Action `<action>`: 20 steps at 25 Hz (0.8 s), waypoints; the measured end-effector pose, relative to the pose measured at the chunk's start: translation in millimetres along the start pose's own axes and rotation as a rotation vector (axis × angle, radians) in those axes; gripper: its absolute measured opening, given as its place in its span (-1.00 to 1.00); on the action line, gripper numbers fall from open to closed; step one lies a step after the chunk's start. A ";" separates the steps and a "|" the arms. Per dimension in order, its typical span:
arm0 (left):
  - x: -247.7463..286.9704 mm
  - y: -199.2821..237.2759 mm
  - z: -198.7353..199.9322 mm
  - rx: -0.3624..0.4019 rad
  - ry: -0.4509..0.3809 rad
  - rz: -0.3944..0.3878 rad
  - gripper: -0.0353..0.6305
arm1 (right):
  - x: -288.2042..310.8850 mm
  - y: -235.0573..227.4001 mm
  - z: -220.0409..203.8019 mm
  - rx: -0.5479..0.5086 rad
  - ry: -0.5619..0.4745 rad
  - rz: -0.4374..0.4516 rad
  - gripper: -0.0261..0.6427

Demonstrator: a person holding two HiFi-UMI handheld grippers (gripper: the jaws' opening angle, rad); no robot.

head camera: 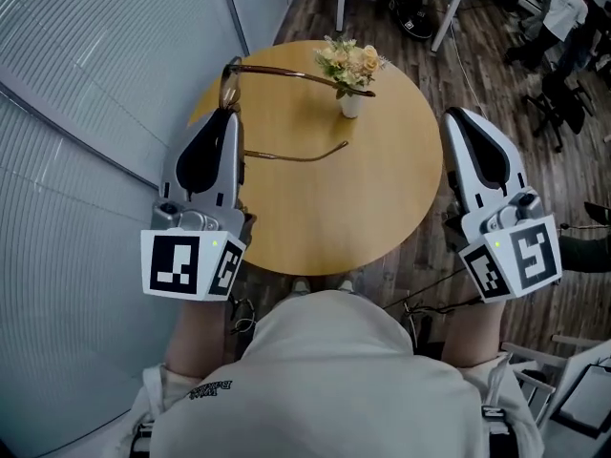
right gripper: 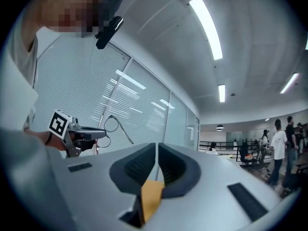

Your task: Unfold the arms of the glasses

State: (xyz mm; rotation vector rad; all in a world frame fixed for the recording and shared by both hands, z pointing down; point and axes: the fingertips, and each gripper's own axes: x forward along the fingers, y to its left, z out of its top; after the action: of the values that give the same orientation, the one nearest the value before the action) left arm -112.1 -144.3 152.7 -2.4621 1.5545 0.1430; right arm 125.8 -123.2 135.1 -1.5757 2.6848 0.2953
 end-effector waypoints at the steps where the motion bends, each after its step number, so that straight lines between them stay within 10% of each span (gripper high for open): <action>1: -1.6 0.4 2.5 -0.003 -0.007 0.002 -0.76 | -3.5 -2.0 2.8 0.005 -0.009 -0.011 -0.82; 20: -17.3 -19.0 -48.7 -0.067 0.097 -0.038 -0.76 | -27.7 -10.3 -45.4 0.060 0.077 -0.058 -0.82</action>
State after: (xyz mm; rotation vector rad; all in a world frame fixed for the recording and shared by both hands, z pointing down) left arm -104.3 -133.0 206.1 -2.5850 1.5642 0.0714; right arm 152.2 -111.8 181.1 -1.6783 2.6699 0.1551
